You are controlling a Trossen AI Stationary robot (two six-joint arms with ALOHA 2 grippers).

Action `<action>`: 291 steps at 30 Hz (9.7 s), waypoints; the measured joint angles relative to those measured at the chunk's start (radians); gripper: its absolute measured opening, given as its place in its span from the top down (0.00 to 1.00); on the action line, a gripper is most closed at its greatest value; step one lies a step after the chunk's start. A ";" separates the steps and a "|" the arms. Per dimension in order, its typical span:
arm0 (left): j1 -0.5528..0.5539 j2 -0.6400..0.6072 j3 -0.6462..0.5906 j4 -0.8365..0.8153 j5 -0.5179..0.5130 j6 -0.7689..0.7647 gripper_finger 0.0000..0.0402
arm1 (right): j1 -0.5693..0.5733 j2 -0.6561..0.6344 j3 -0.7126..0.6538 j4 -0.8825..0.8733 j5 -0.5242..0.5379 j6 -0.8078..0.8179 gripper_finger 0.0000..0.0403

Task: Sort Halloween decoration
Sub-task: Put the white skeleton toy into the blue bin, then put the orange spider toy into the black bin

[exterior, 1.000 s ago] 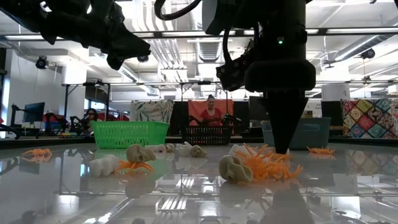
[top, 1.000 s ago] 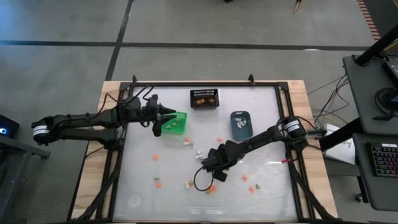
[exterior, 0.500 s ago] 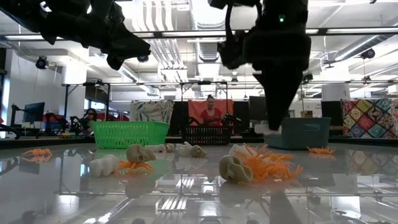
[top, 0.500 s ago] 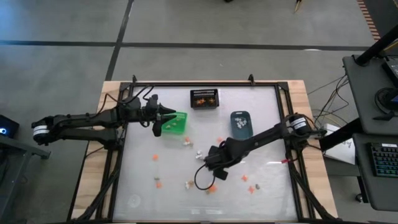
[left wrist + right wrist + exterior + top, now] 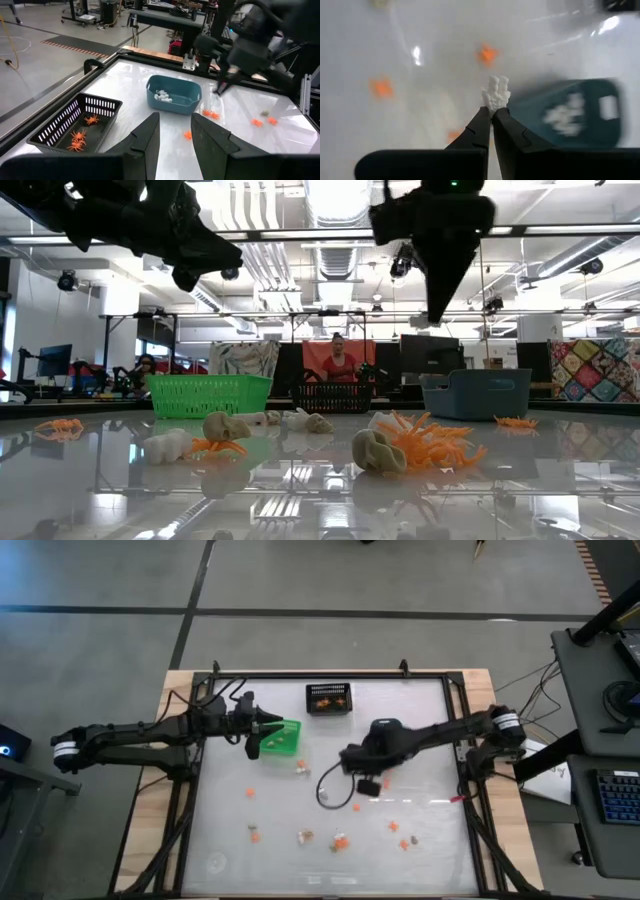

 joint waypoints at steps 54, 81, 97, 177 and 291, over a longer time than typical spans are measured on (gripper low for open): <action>0.000 0.000 0.000 0.038 0.000 0.012 0.77 | -0.273 -0.147 -0.456 0.268 -0.034 -0.472 0.70; -0.244 0.029 0.000 0.179 -0.036 -0.054 0.77 | 0.034 -0.561 -0.643 0.870 -0.105 -0.221 0.75; -0.366 0.338 0.073 0.414 -0.037 -0.046 0.77 | 0.288 -0.491 -0.805 1.186 -0.016 -0.114 0.84; -0.665 0.508 0.145 0.421 -0.196 -0.011 0.77 | 0.453 0.215 -0.568 1.494 0.063 0.160 0.55; -0.664 0.504 0.145 0.446 -0.193 0.007 0.77 | 0.448 0.147 -0.568 1.529 0.071 -0.265 0.52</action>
